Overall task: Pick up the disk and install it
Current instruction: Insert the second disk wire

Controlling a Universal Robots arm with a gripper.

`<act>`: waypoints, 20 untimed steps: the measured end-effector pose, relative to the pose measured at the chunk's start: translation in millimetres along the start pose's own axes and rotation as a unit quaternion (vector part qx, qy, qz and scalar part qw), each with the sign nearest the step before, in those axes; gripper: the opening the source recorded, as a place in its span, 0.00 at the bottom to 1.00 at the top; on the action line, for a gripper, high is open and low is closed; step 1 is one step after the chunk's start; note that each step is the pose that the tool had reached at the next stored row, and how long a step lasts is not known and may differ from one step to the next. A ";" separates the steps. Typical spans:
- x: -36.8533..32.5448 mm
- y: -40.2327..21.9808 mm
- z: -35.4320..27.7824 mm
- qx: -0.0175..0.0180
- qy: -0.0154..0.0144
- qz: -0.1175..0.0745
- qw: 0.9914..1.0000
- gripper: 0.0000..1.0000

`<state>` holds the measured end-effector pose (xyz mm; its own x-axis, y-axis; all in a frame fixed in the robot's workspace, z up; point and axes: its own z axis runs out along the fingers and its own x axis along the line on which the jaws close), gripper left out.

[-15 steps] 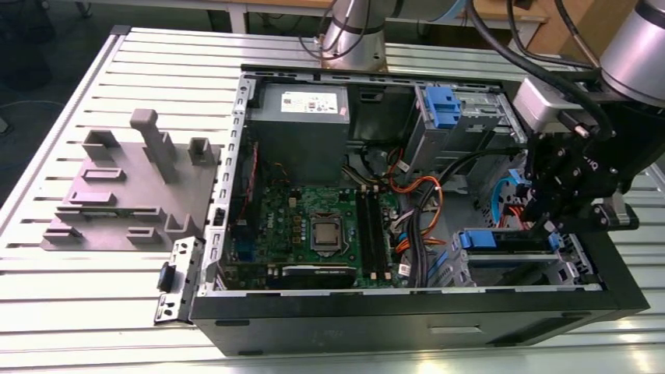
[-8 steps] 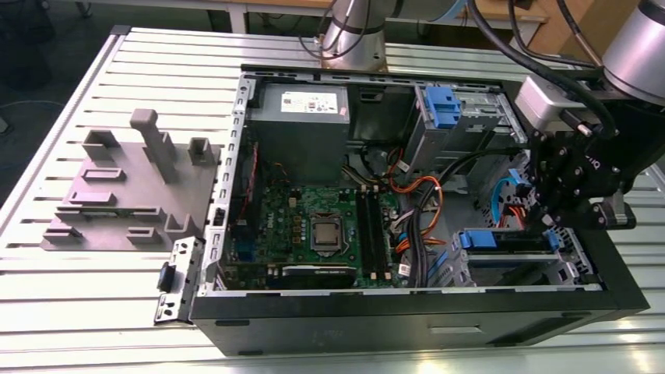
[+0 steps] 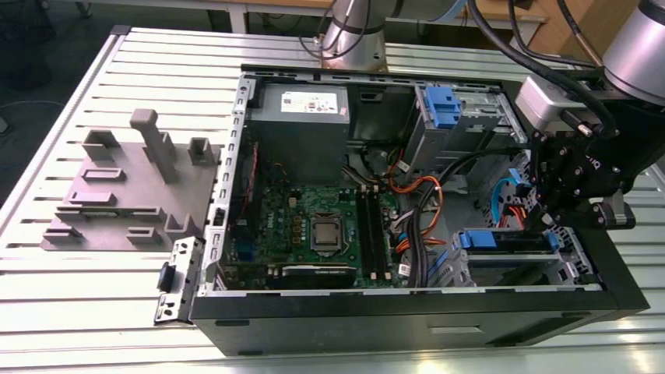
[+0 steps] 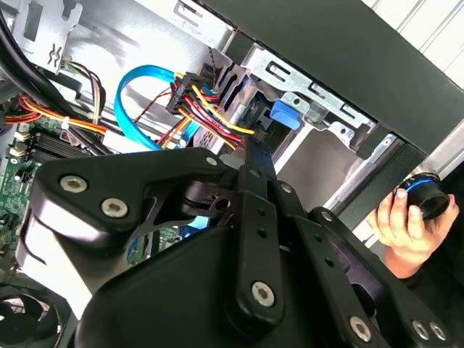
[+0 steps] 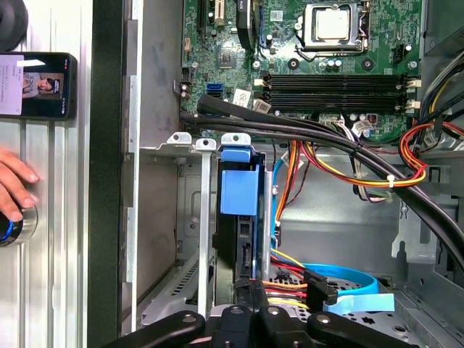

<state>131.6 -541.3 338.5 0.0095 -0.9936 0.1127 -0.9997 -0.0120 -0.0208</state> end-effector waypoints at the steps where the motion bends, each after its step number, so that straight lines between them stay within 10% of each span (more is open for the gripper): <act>1: 0.0 -0.1 0.0 0.000 0.000 0.000 1.000 0.11; 20: -0.1 9.7 -0.2 0.000 0.000 0.000 1.000 0.11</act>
<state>121.9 -541.2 338.5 0.0095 -0.9936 0.1126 -0.9997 -0.0119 -0.0208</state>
